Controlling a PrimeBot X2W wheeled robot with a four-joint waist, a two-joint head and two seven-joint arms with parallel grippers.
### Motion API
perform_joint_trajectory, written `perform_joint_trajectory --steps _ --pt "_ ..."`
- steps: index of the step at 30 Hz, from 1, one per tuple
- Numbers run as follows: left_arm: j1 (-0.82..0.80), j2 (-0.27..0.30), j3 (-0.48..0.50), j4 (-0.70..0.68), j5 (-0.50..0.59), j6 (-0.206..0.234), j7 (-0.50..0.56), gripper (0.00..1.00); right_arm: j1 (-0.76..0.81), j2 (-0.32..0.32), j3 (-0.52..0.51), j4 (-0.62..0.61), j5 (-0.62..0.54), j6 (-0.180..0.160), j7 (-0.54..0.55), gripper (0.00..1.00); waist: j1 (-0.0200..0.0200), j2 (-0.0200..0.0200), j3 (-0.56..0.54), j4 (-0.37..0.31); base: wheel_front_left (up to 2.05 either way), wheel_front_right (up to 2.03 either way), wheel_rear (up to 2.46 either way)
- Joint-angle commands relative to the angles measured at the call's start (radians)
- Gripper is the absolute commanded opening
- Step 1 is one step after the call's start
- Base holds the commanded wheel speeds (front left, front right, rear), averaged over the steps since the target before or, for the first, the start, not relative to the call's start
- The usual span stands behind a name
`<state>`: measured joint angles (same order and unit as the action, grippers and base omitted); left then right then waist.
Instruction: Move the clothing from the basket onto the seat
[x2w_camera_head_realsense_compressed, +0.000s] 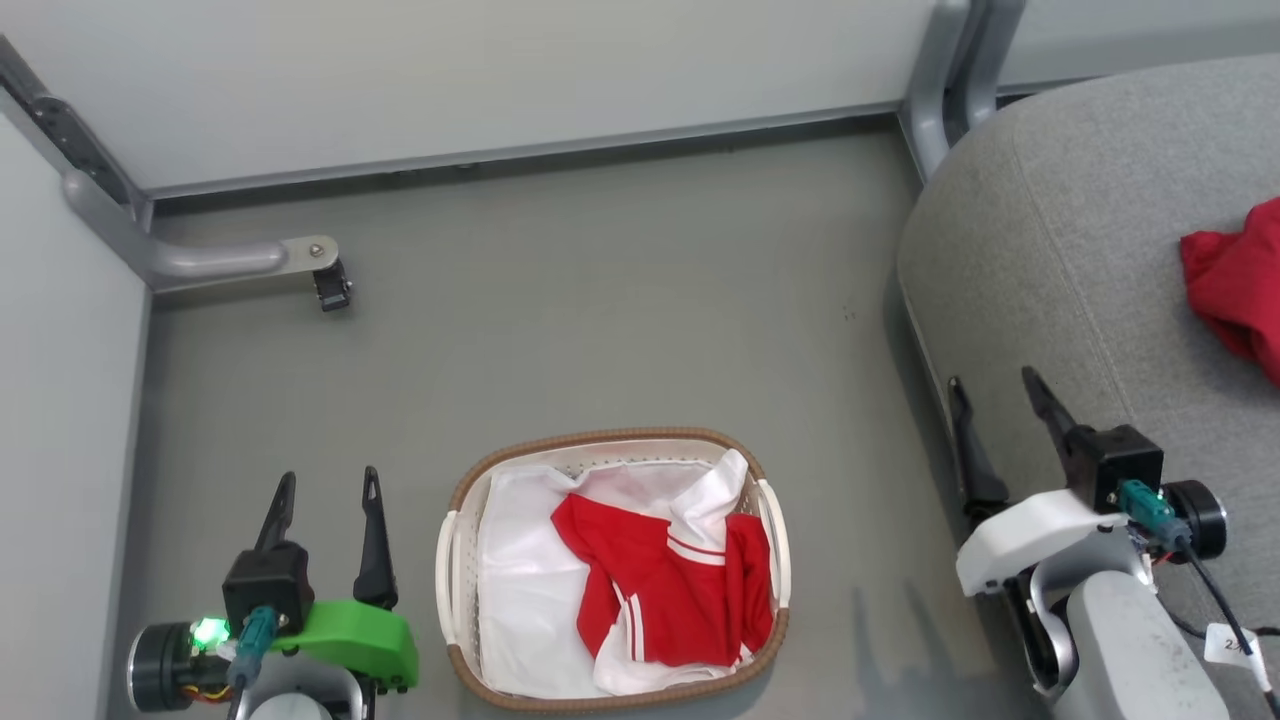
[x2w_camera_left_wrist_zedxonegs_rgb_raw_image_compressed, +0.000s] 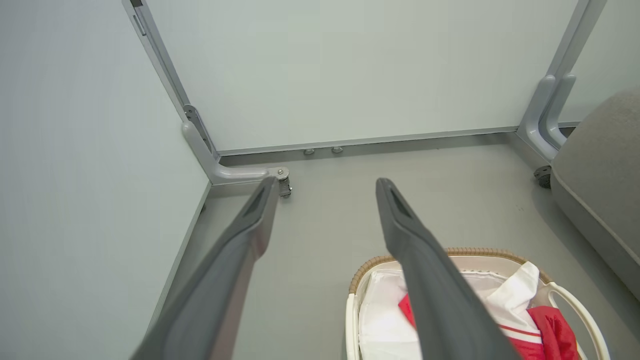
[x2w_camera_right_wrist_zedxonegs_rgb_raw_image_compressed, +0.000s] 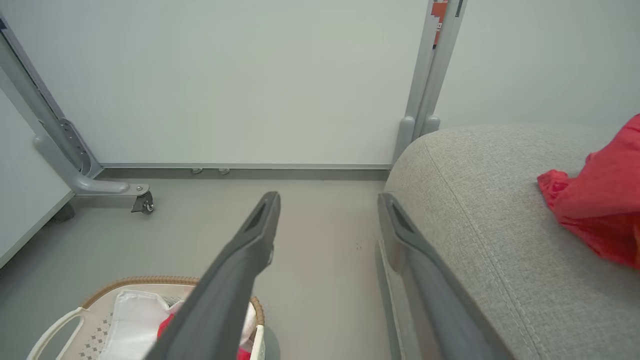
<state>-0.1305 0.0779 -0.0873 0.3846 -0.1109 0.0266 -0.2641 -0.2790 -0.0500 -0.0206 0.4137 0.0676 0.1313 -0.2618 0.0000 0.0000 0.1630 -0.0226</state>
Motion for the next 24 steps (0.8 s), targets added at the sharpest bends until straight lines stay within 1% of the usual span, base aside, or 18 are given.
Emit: perform_joint_trajectory --steps 1,5,9,15,19,21,22,24 --pt "0.029 -0.003 0.016 -0.007 0.007 -0.003 0.0 1.0 0.031 -0.004 0.008 0.001 0.012 -0.001 -0.005 1.0 0.0 0.0 -0.037 0.025 0.0 0.0 0.0" --pt "0.076 -0.013 0.034 -0.012 0.011 -0.016 0.0 1.0 0.076 -0.004 0.017 0.001 0.039 -0.001 -0.005 1.0 0.0 0.0 -0.064 0.03 0.0 0.0 0.0" --pt "0.113 -0.019 0.046 -0.019 0.006 -0.019 0.0 1.0 0.114 -0.004 0.026 -0.004 0.048 -0.001 -0.005 1.0 0.0 0.0 -0.08 0.029 0.0 0.0 0.0" --pt "0.133 -0.024 0.035 -0.02 0.019 -0.03 0.0 1.0 0.123 -0.004 0.03 -0.002 0.051 -0.001 -0.005 1.0 0.0 0.0 -0.083 0.026 0.0 0.0 0.0" --pt "0.109 -0.026 0.026 -0.013 0.012 -0.044 0.0 1.0 0.101 -0.004 0.033 -0.013 0.051 -0.001 -0.005 1.0 0.0 0.0 -0.061 0.024 0.0 0.0 0.0" --pt "0.092 -0.026 0.007 0.002 0.001 -0.062 0.0 1.0 0.092 -0.003 0.034 -0.019 0.05 -0.001 -0.005 1.0 0.0 0.0 -0.043 0.021 0.0 0.0 0.0" --pt "0.077 -0.027 -0.018 0.021 -0.005 -0.08 0.0 1.0 0.082 -0.004 0.034 -0.026 0.041 -0.001 -0.005 1.0 0.0 0.0 -0.02 0.015 0.0 0.0 0.0" --pt "0.059 -0.026 -0.043 0.032 -0.011 -0.09 0.0 1.0 0.065 -0.003 0.037 -0.033 0.037 -0.001 -0.005 1.0 0.0 0.0 0.01 0.006 0.0 0.0 0.0"
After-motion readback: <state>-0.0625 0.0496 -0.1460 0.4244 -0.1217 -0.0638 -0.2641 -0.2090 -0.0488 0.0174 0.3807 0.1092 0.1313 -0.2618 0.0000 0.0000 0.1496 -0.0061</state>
